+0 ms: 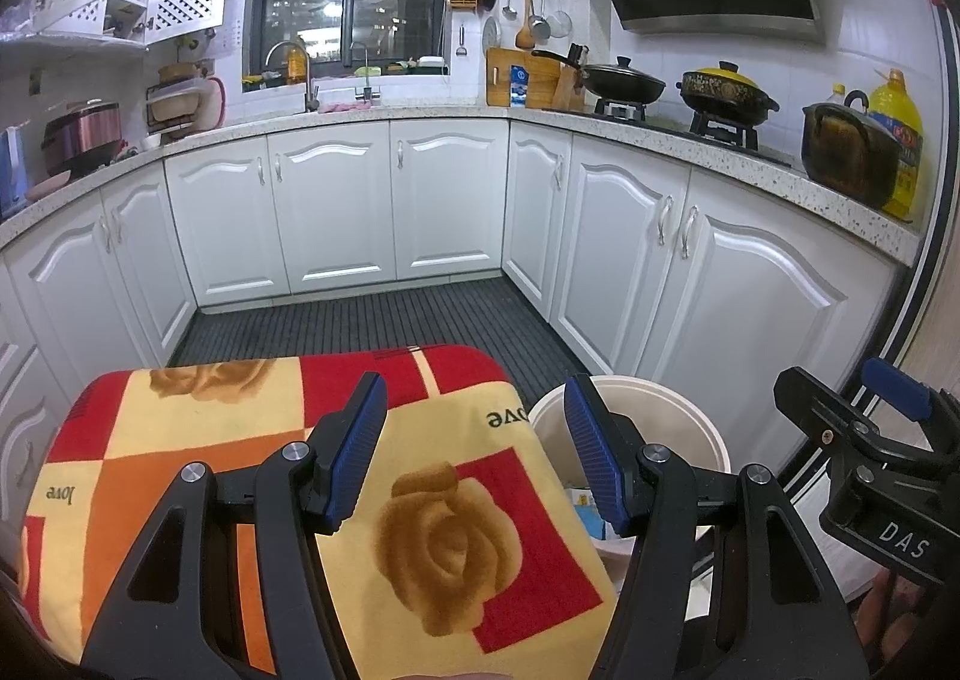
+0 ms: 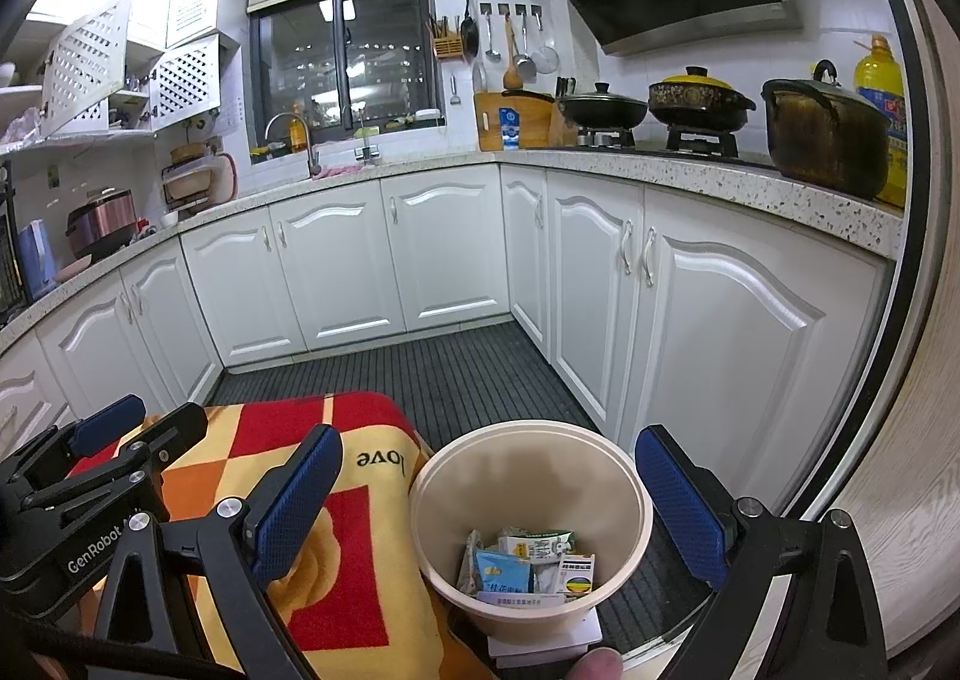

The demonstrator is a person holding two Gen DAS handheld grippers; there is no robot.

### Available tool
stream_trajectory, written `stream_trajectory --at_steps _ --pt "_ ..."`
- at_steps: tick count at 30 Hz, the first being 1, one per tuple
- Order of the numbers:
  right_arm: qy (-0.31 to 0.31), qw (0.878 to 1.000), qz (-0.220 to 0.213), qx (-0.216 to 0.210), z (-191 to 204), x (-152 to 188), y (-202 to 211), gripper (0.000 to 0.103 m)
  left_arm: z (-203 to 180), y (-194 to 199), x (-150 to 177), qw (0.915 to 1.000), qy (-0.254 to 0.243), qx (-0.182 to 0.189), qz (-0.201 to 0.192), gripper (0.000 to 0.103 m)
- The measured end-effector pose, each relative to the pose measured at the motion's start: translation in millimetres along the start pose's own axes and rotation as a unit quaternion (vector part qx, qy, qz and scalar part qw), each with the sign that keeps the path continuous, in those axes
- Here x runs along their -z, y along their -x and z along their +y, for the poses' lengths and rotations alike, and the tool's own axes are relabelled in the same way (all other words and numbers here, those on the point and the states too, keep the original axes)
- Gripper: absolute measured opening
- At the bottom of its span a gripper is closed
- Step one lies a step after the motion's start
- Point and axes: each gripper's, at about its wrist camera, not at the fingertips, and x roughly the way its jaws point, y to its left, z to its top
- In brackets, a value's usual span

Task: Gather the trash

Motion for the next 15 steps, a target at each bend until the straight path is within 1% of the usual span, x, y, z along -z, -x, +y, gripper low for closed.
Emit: stream_trajectory --at_steps 15 --pt "-0.001 1.0 0.006 -0.001 2.5 1.6 -2.4 0.097 -0.1 -5.3 1.8 1.0 -0.004 -0.001 0.005 0.06"
